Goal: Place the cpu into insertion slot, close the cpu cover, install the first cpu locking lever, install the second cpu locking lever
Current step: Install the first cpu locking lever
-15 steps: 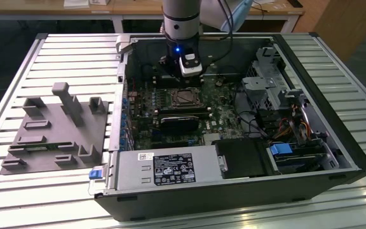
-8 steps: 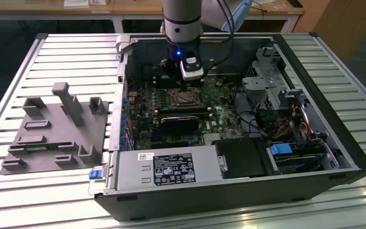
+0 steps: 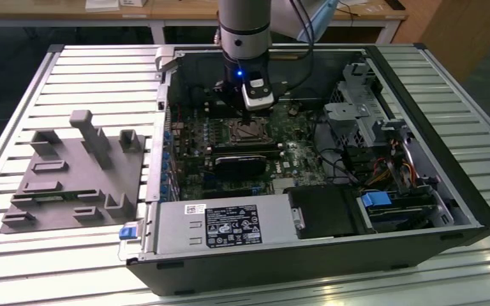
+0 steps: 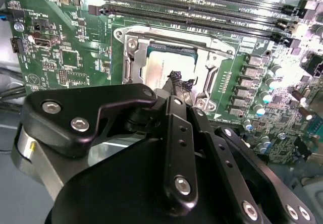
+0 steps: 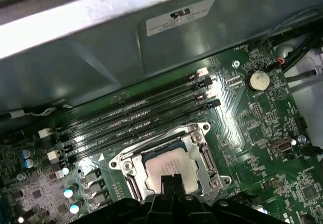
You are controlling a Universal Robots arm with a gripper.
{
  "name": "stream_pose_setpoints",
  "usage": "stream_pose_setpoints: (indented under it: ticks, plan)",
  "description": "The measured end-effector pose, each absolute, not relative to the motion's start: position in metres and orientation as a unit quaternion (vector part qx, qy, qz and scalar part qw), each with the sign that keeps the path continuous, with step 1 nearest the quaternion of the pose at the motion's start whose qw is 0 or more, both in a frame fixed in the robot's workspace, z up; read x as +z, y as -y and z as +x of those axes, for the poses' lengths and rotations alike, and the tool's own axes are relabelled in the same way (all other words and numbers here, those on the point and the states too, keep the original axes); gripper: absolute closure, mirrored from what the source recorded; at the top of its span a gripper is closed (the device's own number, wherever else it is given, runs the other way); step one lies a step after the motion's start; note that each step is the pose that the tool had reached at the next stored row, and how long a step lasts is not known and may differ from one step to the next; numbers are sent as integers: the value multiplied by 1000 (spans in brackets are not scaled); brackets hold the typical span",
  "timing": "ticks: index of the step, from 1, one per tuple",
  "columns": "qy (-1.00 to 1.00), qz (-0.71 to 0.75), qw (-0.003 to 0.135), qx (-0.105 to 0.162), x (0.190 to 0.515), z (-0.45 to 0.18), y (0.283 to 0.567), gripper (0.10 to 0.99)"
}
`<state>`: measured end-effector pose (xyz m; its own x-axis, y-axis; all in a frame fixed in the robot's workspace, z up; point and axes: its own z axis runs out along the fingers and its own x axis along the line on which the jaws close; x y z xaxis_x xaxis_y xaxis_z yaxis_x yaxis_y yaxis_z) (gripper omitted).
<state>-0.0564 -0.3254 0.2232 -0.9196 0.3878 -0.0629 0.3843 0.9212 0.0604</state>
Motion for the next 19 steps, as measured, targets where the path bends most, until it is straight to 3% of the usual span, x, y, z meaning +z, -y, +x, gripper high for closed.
stream_pose_setpoints:
  ticks: [19]
  plan:
    - [-990, 132, 35, 25, 226, -50, 325, 984]
